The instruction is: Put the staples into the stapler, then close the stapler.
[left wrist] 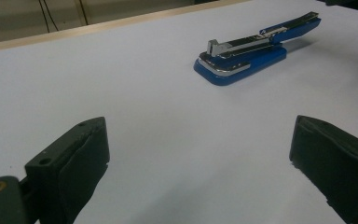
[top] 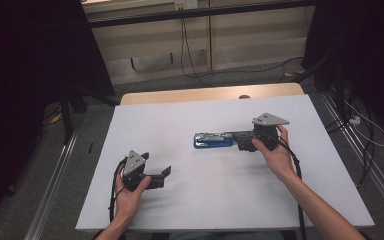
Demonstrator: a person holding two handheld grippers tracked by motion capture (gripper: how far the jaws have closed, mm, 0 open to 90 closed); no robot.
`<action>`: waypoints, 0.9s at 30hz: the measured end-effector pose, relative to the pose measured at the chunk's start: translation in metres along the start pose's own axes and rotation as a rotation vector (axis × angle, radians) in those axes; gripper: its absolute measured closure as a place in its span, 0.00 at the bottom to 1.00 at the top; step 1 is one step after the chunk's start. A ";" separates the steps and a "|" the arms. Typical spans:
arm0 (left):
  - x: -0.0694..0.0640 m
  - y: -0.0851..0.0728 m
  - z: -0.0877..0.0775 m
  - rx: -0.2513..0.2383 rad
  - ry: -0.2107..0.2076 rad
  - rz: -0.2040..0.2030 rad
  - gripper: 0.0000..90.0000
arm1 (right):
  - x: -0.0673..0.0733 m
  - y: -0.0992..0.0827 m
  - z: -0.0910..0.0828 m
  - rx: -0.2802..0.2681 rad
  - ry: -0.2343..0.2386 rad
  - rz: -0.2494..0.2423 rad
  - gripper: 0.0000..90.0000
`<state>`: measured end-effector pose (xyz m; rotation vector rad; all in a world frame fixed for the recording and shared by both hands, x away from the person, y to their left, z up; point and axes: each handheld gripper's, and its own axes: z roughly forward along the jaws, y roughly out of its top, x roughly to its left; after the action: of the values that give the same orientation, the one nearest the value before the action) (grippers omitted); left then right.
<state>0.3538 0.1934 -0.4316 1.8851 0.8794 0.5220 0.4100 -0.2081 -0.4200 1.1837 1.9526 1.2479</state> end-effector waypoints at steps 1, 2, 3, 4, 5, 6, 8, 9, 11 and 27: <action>0.000 0.000 0.001 0.005 0.007 0.017 0.05 | -0.001 0.000 -0.001 -0.003 -0.003 0.003 0.04; 0.000 0.001 0.002 0.004 0.013 0.024 0.05 | -0.002 -0.001 -0.003 -0.010 -0.009 0.002 0.04; 0.001 0.001 0.003 -0.004 0.004 0.020 0.05 | -0.003 -0.001 -0.004 -0.012 -0.009 0.013 0.04; 0.002 0.001 0.004 -0.001 0.001 0.009 0.05 | -0.004 -0.002 -0.006 -0.016 -0.009 0.015 0.04; 0.003 0.001 0.006 0.001 -0.001 -0.008 0.05 | -0.004 -0.003 -0.006 -0.018 -0.016 0.010 0.04; 0.004 0.001 0.007 0.009 0.004 -0.006 0.05 | -0.004 -0.004 -0.008 -0.019 -0.020 0.012 0.04; 0.004 0.002 0.010 0.020 0.015 0.002 0.05 | -0.006 -0.006 -0.011 -0.038 -0.003 0.024 0.05; 0.004 0.003 0.012 0.016 0.018 -0.004 0.05 | -0.005 -0.007 -0.012 -0.045 -0.004 0.024 0.06; 0.004 0.005 0.015 0.017 0.035 0.016 0.05 | -0.004 -0.006 -0.016 -0.049 -0.014 0.021 0.05; -0.010 0.030 0.050 0.032 -0.005 0.072 0.07 | -0.013 -0.026 -0.026 0.006 -0.017 0.058 0.04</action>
<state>0.3919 0.1482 -0.4273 1.9519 0.8233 0.5498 0.3855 -0.2352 -0.4331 1.2581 1.9237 1.2574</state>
